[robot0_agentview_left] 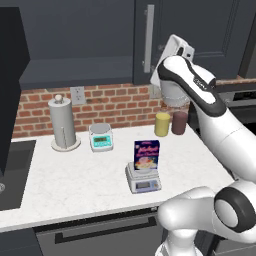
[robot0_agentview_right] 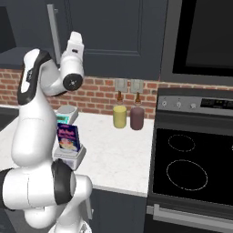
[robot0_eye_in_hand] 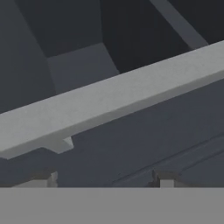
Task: Pick the cereal and place it on the digital scale for weighing, and close the cabinet.
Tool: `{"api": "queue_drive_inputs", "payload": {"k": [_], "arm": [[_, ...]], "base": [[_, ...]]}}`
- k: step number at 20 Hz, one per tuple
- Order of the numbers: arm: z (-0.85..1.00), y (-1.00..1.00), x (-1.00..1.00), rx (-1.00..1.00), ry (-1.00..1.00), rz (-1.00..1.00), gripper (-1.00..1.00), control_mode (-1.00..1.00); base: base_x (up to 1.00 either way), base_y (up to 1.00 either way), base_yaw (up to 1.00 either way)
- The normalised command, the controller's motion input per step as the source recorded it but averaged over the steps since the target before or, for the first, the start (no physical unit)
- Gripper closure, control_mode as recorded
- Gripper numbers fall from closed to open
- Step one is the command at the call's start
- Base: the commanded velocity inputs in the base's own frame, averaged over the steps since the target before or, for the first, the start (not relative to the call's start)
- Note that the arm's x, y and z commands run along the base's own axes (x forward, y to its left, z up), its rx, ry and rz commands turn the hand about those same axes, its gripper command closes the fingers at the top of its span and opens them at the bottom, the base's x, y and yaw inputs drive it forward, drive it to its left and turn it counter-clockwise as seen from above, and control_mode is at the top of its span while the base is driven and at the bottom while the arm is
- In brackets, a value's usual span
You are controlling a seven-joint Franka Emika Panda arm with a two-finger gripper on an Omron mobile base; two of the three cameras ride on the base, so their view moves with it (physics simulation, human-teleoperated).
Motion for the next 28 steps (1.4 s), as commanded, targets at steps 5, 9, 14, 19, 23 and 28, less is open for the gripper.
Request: {"api": "queue_drive_inputs", "payload": {"k": [5, 9, 14, 19, 23, 28], "arm": [[0.2, -0.97, -0.68, 0.08, 0.0, -0.04, -1.0, -1.0], [0.26, -0.93, -0.96, 0.04, 0.0, -0.04, -1.0, -1.0], [0.01, -0.36, -1.0, 0.0, 0.0, 0.0, -1.0, -1.0], [0.14, -0.11, -1.0, 0.0, 0.0, 0.0, -1.0, -1.0], [0.36, -0.12, -0.81, 0.0, 0.14, 0.0, -1.0, -1.0], [0.02, 0.0, -0.98, 0.0, 0.02, 0.0, -1.0, -1.0]], "base": [[0.0, 0.0, 0.0], [0.0, 0.0, 0.0], [0.0, 0.0, 0.0], [0.0, 0.0, 0.0], [0.0, 0.0, 0.0], [0.0, 0.0, 0.0]]}}
